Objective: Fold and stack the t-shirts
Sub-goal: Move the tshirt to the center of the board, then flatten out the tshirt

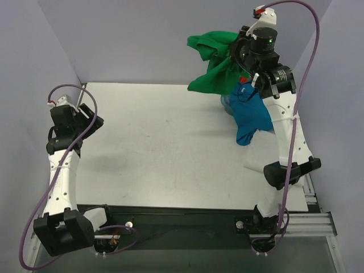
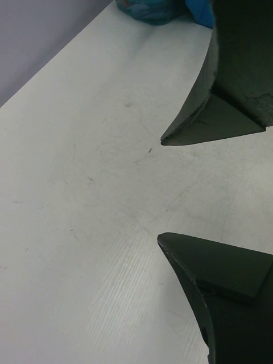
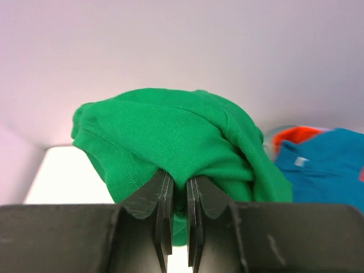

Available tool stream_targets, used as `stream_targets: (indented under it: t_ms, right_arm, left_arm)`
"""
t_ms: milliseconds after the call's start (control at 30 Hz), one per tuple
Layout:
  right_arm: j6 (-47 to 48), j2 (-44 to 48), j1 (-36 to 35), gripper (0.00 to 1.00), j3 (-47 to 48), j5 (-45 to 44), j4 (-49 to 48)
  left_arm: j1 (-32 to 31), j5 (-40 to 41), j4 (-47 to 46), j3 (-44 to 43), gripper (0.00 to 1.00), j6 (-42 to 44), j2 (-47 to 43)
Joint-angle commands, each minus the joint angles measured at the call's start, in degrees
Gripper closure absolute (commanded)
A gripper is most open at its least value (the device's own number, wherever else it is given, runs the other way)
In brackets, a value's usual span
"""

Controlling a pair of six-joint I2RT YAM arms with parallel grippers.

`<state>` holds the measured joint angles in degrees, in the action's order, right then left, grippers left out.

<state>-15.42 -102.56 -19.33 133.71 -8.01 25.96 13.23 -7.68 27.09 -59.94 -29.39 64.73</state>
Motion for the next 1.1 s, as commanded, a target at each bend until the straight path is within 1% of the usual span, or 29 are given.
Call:
stream_targets:
  t_ms: [0, 67, 167, 200, 267, 300, 333, 367, 400, 433, 500, 533, 567, 600, 633, 667, 800, 867, 933, 1067]
  right_arm:
    - [-4.3, 1.9, -3.2, 1.0, 2.5, 10.4, -5.3]
    - [-8.9, 2.4, -4.8, 1.0, 1.3, 13.4, -5.8]
    - [-11.5, 3.4, -6.4, 1.0, -2.9, 18.9, -6.2]
    - [-11.7, 3.9, -6.9, 0.84, -7.3, 20.7, -6.0]
    - [-12.1, 4.5, -6.5, 0.46, -14.7, 22.5, -4.3]
    - [-11.7, 4.0, -5.6, 0.21, -20.4, 21.4, -1.7]
    - [-11.7, 3.3, -4.8, 0.16, -22.6, 20.3, 4.8]
    - [-11.4, 2.1, -3.7, 0.14, -24.9, 19.4, 7.4]
    - [-10.3, 2.1, -1.9, 0.13, -31.6, 19.3, 9.4]
    - [-9.7, 2.7, -0.9, 0.14, -35.6, 19.0, 10.2]
    - [-8.3, 5.9, 0.3, 0.16, -44.1, 18.6, 9.6]
    - [-7.2, 6.9, 1.0, 0.16, -51.2, 18.3, 8.4]
    - [-7.0, 8.9, 1.1, 0.17, -54.1, 18.2, 7.7]
    - [-6.9, 9.8, 1.1, 0.18, -56.6, 18.6, 7.0]
    - [-7.0, 10.5, 1.1, 0.19, -61.4, 19.2, 5.3]
    - [-7.3, 11.5, 1.1, 0.2, -63.1, 20.0, 4.3]
    - [-8.1, 10.9, 1.1, 0.27, -67.6, 22.8, 1.3]
    - [-7.4, 9.1, 1.2, 0.29, -67.7, 24.3, 1.4]
    - [-7.3, 8.2, 1.2, 0.34, -67.9, 26.2, 1.4]
    - [-8.7, 6.3, 1.1, 0.38, -68.7, 27.5, 1.2]
  left_arm:
    - [0.3, 1.5, 0.9, 0.6, 0.27, -0.6, -4.3]
    - [0.3, 1.9, 1.9, 0.9, 0.27, -0.8, -6.0]
    - [0.3, 2.4, 3.5, 1.4, 0.27, -0.8, -7.9]
    - [0.2, 2.8, 3.9, 1.6, 0.27, -0.8, -8.3]
    - [0.1, 3.7, 6.0, 1.8, 0.28, -0.8, -9.2]
    - [-0.1, 4.2, 6.7, 1.9, 0.28, -0.8, -9.4]
    - [-1.0, 5.0, 7.8, 1.9, 0.29, -0.7, -9.8]
    - [-1.6, 5.2, 8.4, 1.8, 0.29, -0.5, -10.0]
    - [-2.6, 5.6, 8.9, 1.8, 0.29, -0.5, -10.1]
    - [-4.7, 6.2, 9.5, 1.8, 0.29, -0.6, -10.5]
    - [-8.1, 7.2, 9.6, 1.9, 0.29, -1.5, -10.6]
    - [-10.0, 7.4, 9.3, 2.2, 0.29, -2.1, -10.2]
    - [-14.8, 8.8, 8.7, 2.5, 0.29, -3.3, -10.0]
    - [-16.6, 9.1, 8.2, 3.0, 0.29, -4.1, -9.5]
    - [-18.9, 9.3, 6.8, 3.3, 0.29, -5.0, -7.9]
    - [-22.5, 9.4, 6.0, 3.8, 0.29, -6.4, -7.1]
    - [-29.5, 8.7, 1.7, 3.5, 0.29, -8.5, -0.8]
    - [-30.7, 5.9, -1.4, 3.3, 0.29, -9.5, 3.5]
    - [-31.6, 2.8, -4.8, 3.2, 0.29, -10.2, 7.8]
    - [-33.0, 0.7, -7.3, 0.6, 0.28, -9.1, 14.2]
